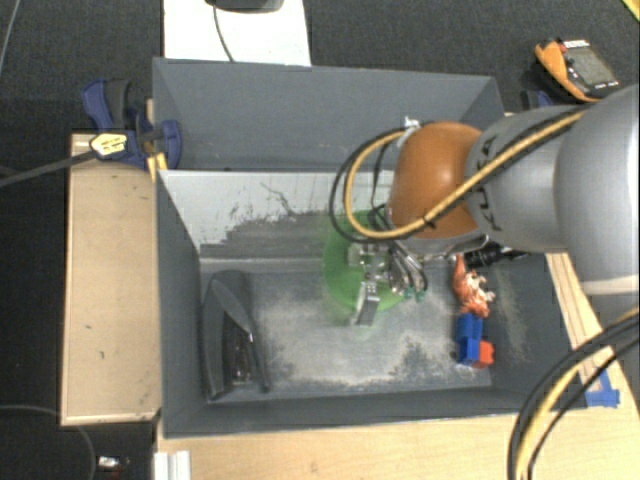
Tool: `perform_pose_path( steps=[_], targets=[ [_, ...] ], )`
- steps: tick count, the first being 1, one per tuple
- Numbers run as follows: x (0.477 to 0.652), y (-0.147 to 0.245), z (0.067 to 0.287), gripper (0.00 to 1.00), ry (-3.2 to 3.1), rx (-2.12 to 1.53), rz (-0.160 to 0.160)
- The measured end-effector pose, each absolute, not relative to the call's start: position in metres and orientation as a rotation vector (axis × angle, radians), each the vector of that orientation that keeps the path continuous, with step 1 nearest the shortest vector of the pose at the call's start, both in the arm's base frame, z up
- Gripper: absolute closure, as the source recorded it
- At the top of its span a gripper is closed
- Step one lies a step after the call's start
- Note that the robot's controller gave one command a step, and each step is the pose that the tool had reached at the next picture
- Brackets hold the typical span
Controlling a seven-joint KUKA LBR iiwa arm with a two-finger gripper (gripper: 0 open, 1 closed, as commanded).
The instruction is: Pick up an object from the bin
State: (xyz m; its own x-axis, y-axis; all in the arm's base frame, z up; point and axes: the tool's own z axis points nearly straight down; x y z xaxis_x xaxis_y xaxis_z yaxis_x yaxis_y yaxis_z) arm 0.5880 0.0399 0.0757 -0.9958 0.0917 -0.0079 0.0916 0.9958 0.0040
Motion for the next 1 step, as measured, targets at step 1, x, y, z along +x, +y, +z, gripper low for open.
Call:
perform_pose_path(
  steps=[1],
  targets=[
    [0.5936,0.0377,0.0552,0.00,3.151,0.149,-0.002]
  ],
)
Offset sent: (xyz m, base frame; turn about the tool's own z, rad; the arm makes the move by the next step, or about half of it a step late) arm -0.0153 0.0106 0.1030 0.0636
